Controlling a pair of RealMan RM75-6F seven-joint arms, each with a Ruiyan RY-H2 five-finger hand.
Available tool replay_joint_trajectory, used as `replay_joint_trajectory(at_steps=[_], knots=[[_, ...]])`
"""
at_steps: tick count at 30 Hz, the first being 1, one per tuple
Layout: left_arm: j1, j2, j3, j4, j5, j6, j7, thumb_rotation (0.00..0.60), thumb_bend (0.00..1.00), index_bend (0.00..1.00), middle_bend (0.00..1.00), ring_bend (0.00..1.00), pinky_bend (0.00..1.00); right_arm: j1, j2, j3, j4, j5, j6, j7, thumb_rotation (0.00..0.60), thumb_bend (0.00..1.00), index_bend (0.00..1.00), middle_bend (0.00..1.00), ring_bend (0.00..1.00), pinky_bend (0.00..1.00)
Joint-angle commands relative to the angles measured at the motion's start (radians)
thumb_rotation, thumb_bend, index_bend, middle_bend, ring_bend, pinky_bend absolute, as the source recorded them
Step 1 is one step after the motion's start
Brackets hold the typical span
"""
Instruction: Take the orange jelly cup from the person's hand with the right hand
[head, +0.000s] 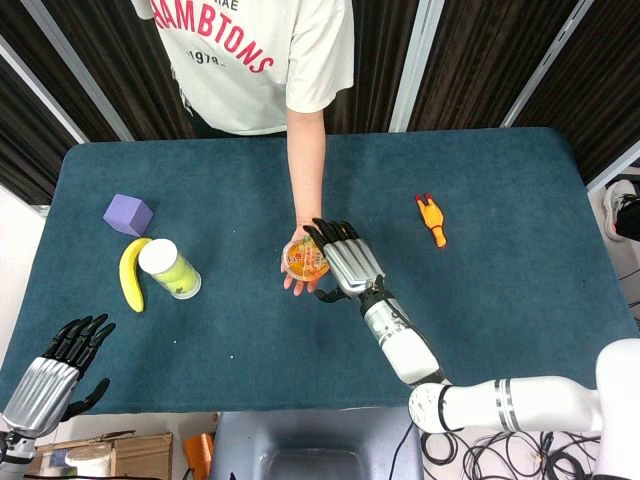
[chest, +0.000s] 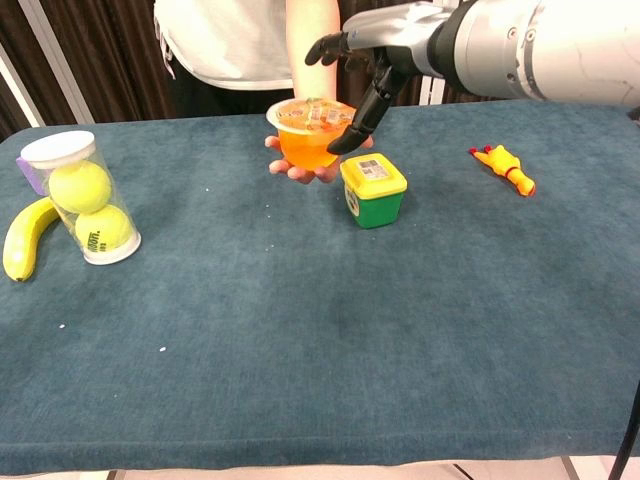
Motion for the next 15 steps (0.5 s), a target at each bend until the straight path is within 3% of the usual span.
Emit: replay_joint_trajectory(at_steps=[1,9,15], knots=[[0.0,0.001,-0.001,0.001,0.0,0.003,-0.003,0.6,0.37,0.0,0.03,0.02,0.11,0.007,-0.007,-0.015,0.011,-0.005,0.006,0.001,0.6,0.15,0.0,0.0,0.0,0.0],[-0.005,0.005,0.0,0.005,0.01,0.008,-0.019,0.6,0.37,0.0,0.03,0.02,0.11,0.028,-0.053,-0.014,0.059,-0.028,0.023,0.046,0.6,0.15,0.0,0.0,0.0,0.0],[0.002,0.008,0.001,0.007,0.007,0.019,-0.024,0.6,0.37,0.0,0.03,0.02,0.11,0.072,-0.113,-0.007,0.139,0.02,0.015,0.04,0.6,0.15,0.0,0.0,0.0,0.0]])
